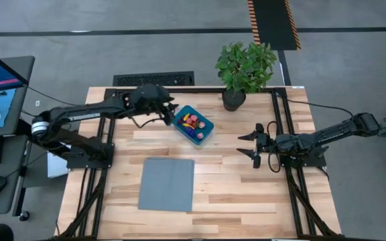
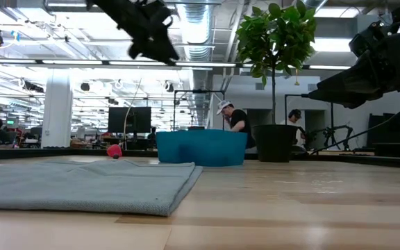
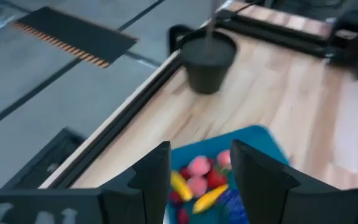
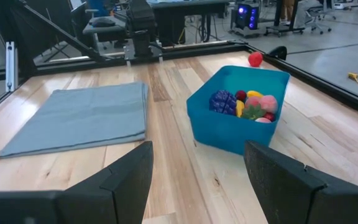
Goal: Pick and placing Produce into tupperware
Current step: Put the blueberry into the container
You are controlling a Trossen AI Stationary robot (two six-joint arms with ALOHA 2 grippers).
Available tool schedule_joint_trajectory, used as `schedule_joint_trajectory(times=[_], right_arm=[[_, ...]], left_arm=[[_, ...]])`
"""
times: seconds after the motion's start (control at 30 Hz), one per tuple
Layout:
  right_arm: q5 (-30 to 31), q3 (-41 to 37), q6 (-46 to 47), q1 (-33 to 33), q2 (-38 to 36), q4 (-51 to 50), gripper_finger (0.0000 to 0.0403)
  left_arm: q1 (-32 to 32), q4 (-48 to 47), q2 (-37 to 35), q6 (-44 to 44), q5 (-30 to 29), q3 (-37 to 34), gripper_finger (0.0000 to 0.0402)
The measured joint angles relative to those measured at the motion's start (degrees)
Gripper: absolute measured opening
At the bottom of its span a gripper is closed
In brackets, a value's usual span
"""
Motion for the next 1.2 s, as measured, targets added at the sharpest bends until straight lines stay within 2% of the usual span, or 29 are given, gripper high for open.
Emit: schedule_joint_trajectory(times=[0.13,0.3,0.53,0.9,1.0,1.2], right_arm=[[0.0,0.0,0.0,0.02,0.0,0.0,0.0274],[0.0,0.0,0.0,0.01,0.0,0.0,0.0274],[0.0,0.0,0.0,0.0,0.0,0.0,0.0274],[0.0,0.0,0.0,0.01,0.0,0.0,0.0274],[0.0,0.0,0.0,0.02,0.0,0.0,0.0274],[0.0,0.0,0.0,0.0,0.0,0.0,0.0274]], left_arm=[[0.04,-5.5,-3.62,-1.52,-6.1,-4.17,0.0157],[0.07,-9.79,-4.4,-5.73,-14.1,-7.29,0.0157],[1.25,-10.79,-4.17,-9.04,-16.41,-12.06,0.0157],[10.45,-12.29,-3.58,-13.44,-5.5,-17.74,0.0157],[12.0,-14.08,-2.38,-14.4,-4.69,-17.83,0.0157],[12.7,-10.83,1.94,-14.6,-2.51,-17.81,0.0157]])
